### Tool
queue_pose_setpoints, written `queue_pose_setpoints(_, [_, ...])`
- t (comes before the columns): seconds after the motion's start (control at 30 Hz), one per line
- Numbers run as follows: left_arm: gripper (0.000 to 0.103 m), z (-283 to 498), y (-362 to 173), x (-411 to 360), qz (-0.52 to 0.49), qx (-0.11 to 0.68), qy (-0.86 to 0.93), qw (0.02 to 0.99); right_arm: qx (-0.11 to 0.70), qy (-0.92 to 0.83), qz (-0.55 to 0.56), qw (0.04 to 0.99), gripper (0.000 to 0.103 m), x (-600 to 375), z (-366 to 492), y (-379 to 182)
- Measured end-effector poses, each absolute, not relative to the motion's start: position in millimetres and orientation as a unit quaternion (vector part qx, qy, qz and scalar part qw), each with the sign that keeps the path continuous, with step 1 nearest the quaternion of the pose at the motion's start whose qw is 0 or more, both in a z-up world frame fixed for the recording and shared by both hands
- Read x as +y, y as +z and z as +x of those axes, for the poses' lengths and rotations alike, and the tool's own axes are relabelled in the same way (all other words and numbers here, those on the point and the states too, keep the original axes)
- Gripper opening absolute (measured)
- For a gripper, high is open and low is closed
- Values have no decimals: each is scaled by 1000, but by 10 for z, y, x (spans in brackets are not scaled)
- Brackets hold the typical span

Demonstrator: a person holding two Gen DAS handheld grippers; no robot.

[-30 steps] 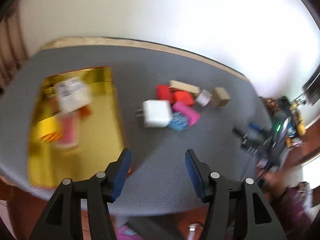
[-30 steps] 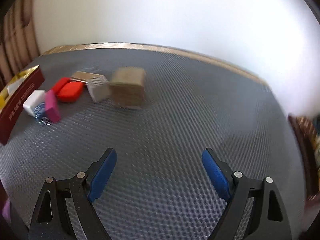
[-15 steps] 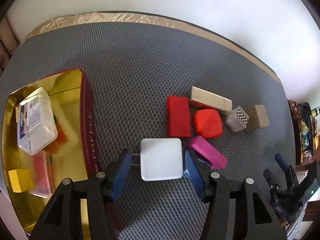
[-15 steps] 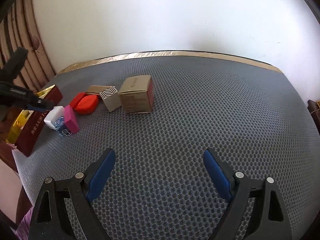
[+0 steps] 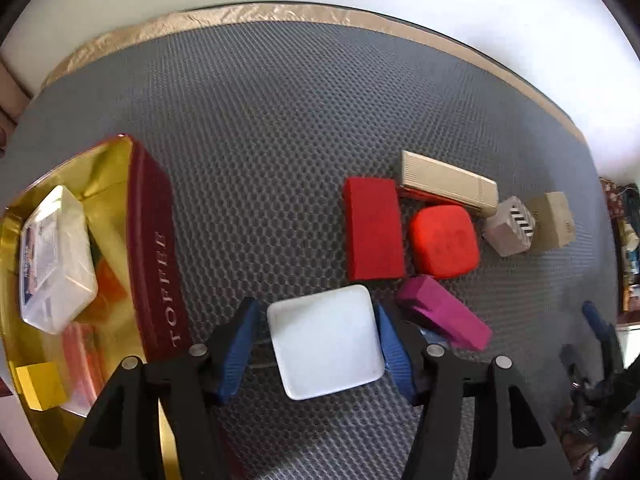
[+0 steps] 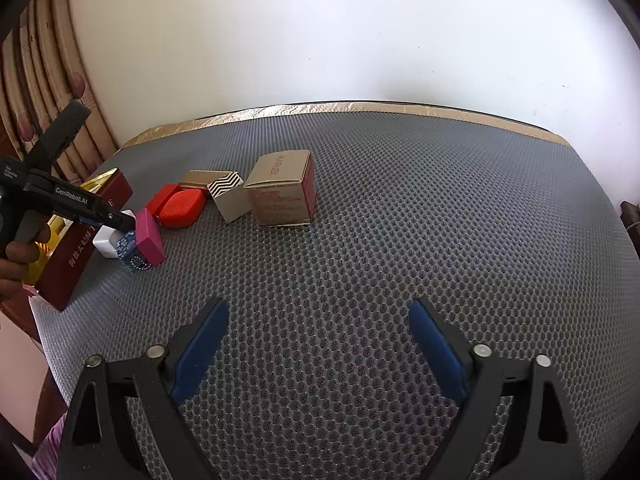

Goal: Organize rigid objects
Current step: 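Grasp white charger with left gripper, then place white charger in tin and open left gripper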

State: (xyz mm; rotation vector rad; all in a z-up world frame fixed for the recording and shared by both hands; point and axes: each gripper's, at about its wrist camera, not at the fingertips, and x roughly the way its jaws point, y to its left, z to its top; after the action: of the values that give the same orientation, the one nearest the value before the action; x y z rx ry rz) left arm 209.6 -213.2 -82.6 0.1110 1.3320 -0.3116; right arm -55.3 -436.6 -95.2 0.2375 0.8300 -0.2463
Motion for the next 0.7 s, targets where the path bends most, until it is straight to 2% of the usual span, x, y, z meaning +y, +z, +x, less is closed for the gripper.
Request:
queue_pose_setpoints(0.1, [55,2048,-868,-2187,73,604,-133,782,401,-119,114,901,95,-4364,-567,-948])
queue_pose_setpoints(0.33, [53,1856,-764,-2100,54,580,-132,802,405,-120,116,899,95,-4369,-558,-957])
queue_pose_setpoints(0.57, [53,1545,-171,-1941,45,532,-139,834,408,-120,116,898,95,-4365,-544,-966])
queue_pose_setpoints(0.7, [53,1519,147,-1559,30,519,-124,845,409,-120,116,897,95,-4365,-539,-967])
